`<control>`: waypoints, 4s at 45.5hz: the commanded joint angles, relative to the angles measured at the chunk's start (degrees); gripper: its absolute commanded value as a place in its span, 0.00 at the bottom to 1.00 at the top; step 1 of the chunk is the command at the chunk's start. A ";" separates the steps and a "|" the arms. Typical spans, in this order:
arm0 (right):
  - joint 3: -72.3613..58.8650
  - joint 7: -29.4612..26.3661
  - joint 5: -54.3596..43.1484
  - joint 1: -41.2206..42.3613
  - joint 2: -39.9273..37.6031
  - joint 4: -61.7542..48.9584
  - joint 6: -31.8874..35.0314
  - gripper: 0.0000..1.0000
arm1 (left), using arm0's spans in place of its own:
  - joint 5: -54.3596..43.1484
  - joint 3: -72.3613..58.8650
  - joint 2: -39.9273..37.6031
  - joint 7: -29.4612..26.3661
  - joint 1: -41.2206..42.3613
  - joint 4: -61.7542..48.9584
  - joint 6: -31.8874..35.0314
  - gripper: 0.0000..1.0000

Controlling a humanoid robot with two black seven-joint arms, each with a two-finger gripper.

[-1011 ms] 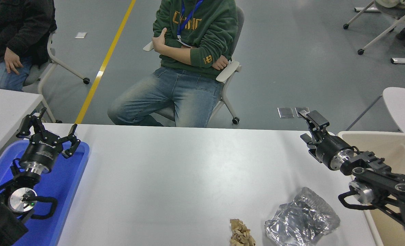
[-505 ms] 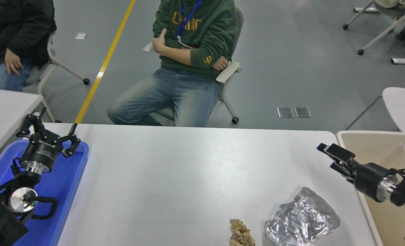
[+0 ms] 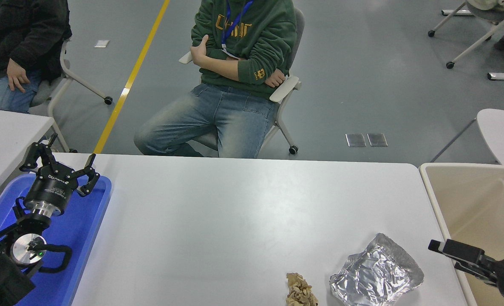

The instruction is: Clean the table surface

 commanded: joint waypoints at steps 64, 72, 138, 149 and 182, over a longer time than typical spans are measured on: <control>-0.69 -17.94 14.10 -0.97 23.57 -7.09 -0.23 0.98 | 0.00 -0.05 0.00 0.08 0.00 0.00 0.00 1.00; -0.87 -17.94 13.66 -1.06 25.15 -10.08 -0.76 0.97 | 0.00 -0.05 0.00 0.08 0.00 0.00 0.00 1.00; -3.94 -17.85 10.32 -2.02 25.77 -13.42 1.18 0.00 | 0.00 0.04 0.00 0.08 0.00 0.00 0.00 1.00; -3.85 -17.85 10.85 -1.94 24.80 -12.54 1.26 0.00 | 0.00 -0.05 0.00 0.08 0.00 0.00 0.00 1.00; -2.80 -17.77 10.85 12.47 -0.33 -1.64 14.26 0.00 | 0.00 -0.05 0.00 0.08 0.00 0.00 0.00 1.00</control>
